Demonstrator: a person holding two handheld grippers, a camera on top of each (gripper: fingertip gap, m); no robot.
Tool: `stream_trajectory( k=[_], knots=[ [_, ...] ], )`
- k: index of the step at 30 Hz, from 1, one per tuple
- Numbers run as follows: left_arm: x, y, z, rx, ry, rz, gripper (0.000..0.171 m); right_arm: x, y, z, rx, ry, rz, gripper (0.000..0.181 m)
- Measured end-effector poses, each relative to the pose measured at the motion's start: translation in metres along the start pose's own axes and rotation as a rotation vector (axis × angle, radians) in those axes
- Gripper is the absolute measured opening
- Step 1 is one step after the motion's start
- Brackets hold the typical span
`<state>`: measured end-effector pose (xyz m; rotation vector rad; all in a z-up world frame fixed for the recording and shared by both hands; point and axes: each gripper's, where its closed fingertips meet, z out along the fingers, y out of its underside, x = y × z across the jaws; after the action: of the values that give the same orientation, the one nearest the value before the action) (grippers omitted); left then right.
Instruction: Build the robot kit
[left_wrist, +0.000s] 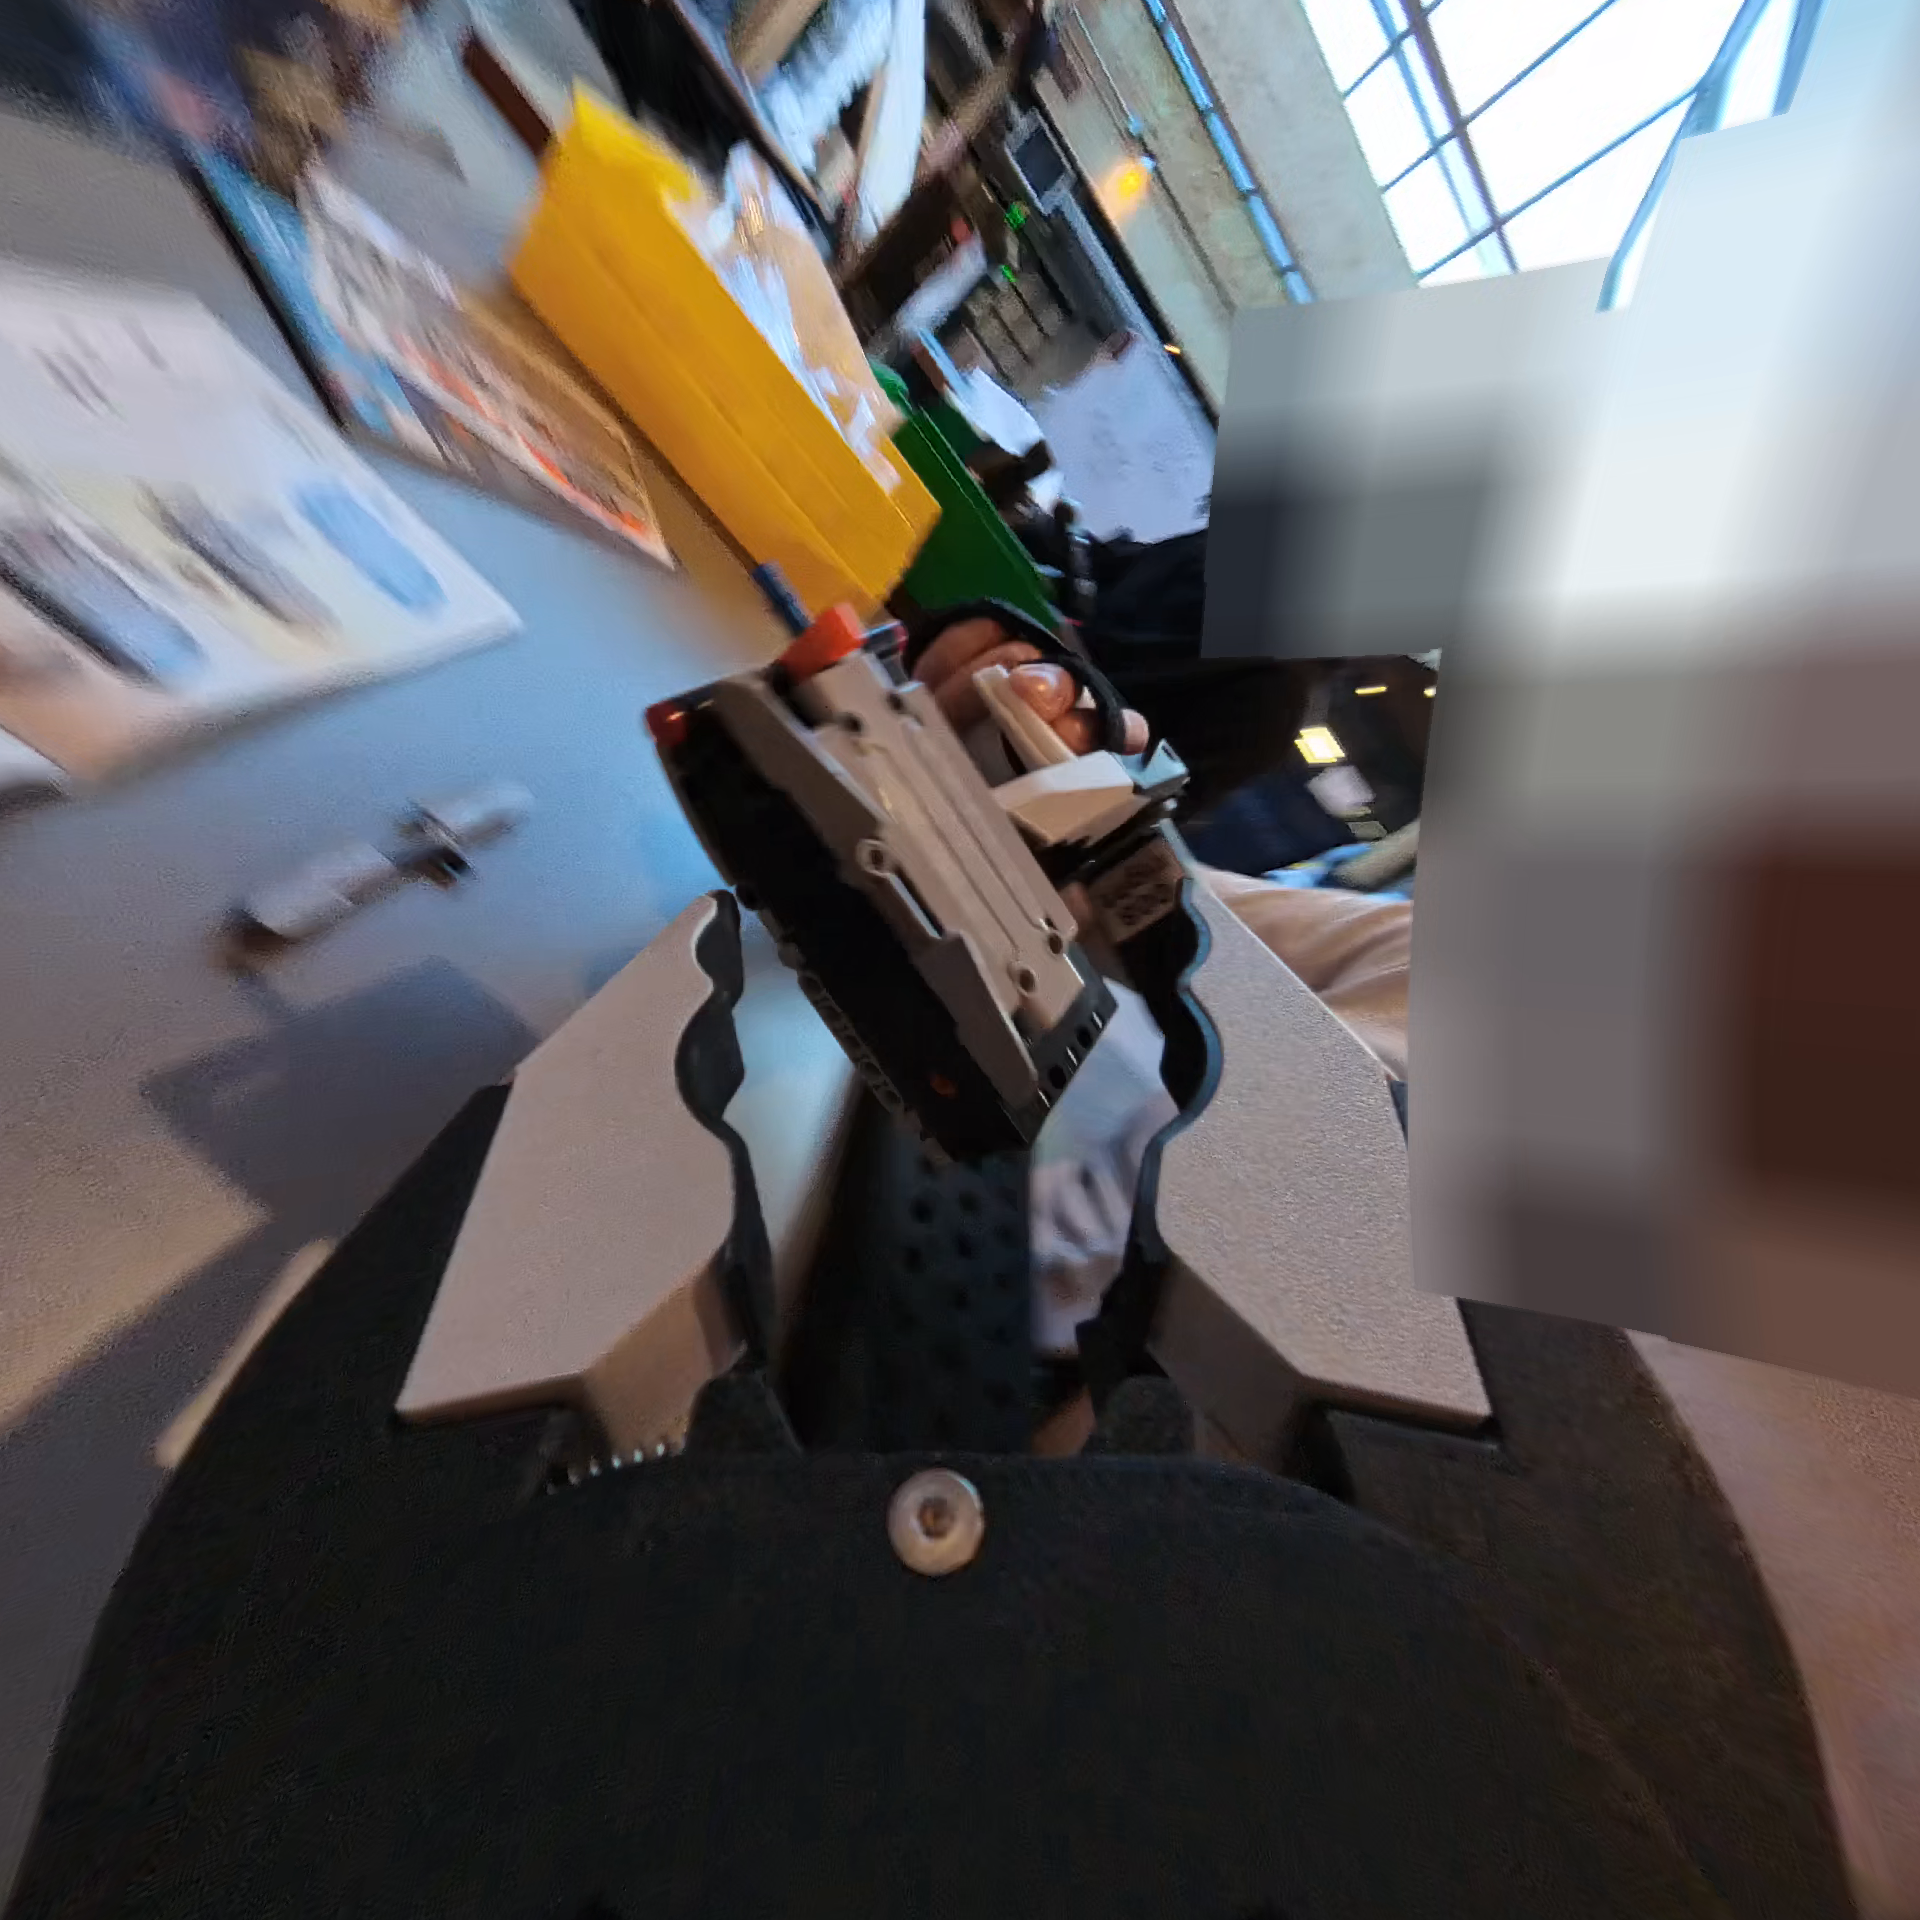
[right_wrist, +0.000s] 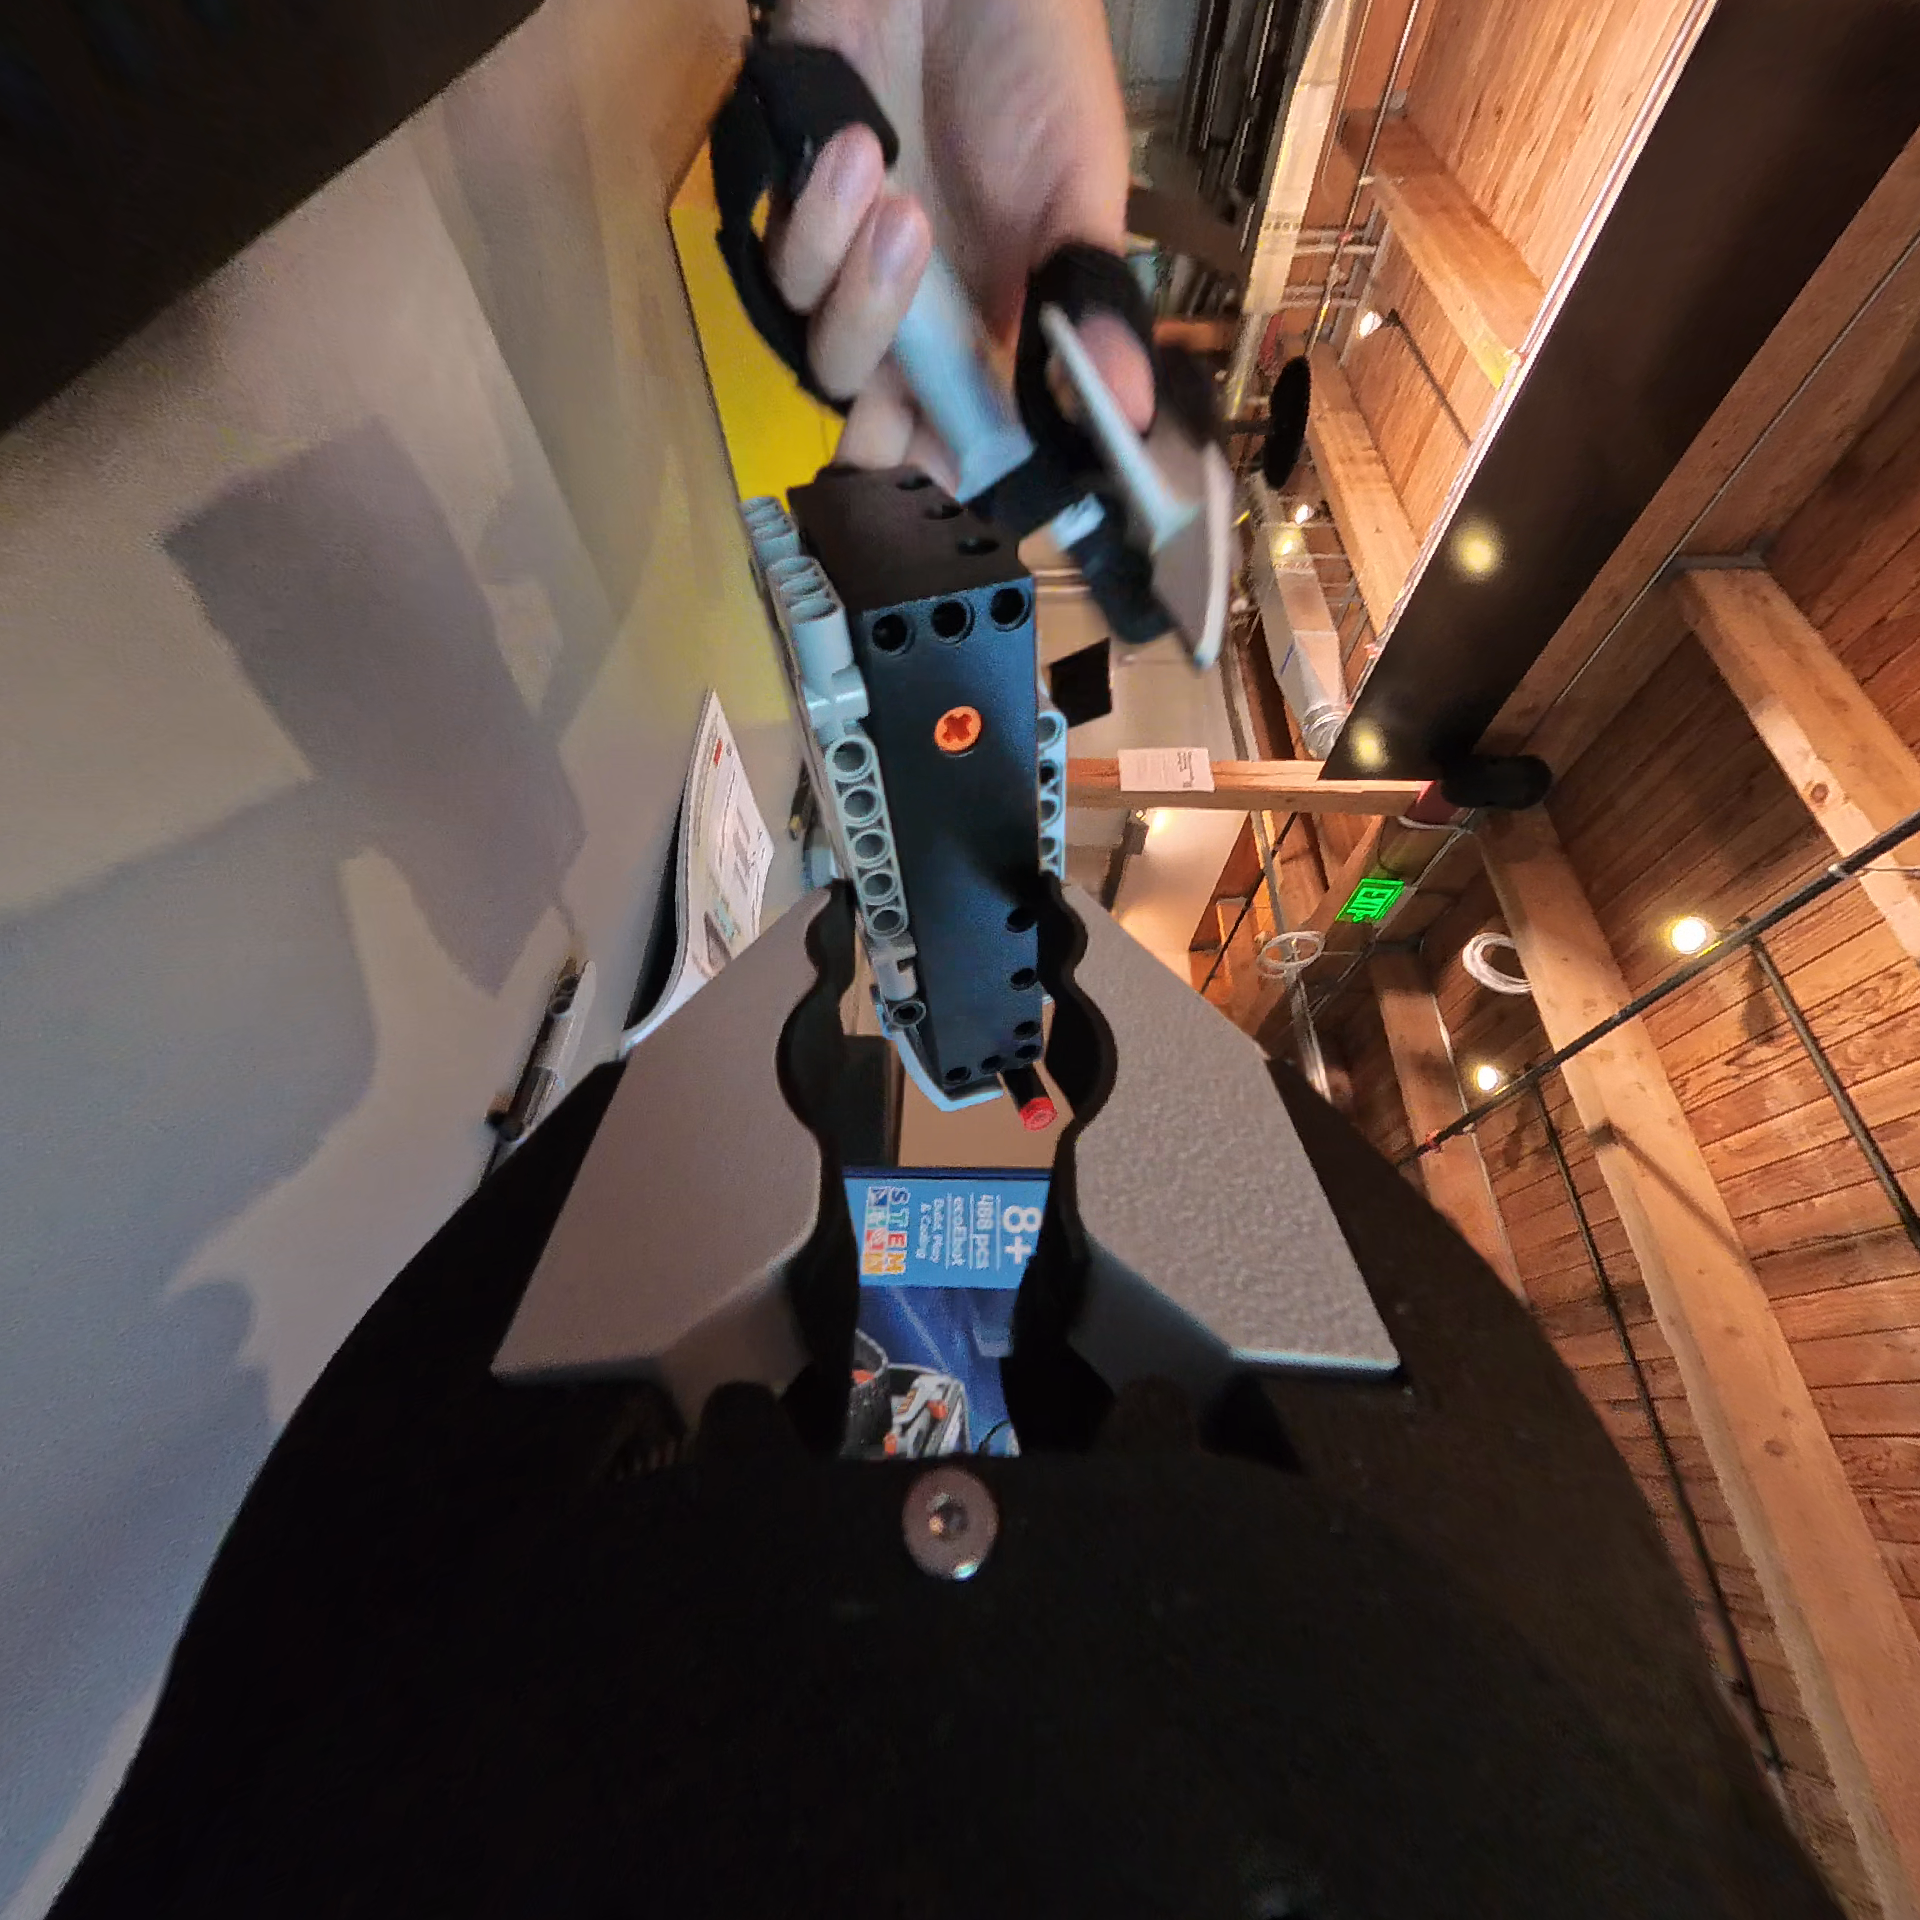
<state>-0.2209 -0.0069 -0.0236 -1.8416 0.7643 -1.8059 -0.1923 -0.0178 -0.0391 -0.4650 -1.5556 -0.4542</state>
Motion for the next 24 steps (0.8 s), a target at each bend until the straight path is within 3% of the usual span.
stream_trajectory(
  k=[3,8,11,14,17,20,24],
  knots=[
    [0.014,0.003,-0.012,0.046,-0.223,0.423,0.082,-0.003,0.015,0.005,-0.062,-0.034,0.016,0.034],
    [-0.012,0.011,-0.009,-0.152,-0.877,1.033,0.104,-0.003,0.038,0.025,-0.188,-0.105,0.034,0.034],
    [-0.025,-0.004,-0.002,-0.222,-1.137,1.335,0.1,0.001,0.04,0.038,-0.237,-0.142,0.047,0.033],
    [-0.035,-0.012,0.005,-0.262,-1.202,1.527,0.083,0.003,0.038,0.044,-0.279,-0.183,0.049,0.033],
    [-0.051,-0.018,0.003,-0.333,-1.249,1.623,0.07,0.005,0.032,0.044,-0.289,-0.207,0.039,0.033],
    [-0.056,-0.02,0.007,-0.331,-1.246,1.672,0.053,0.004,0.025,0.044,-0.302,-0.225,0.027,0.033],
    [-0.059,-0.021,0.001,-0.289,-1.225,1.638,0.052,0.006,0.024,0.043,-0.309,-0.211,0.041,0.036]
  ],
)
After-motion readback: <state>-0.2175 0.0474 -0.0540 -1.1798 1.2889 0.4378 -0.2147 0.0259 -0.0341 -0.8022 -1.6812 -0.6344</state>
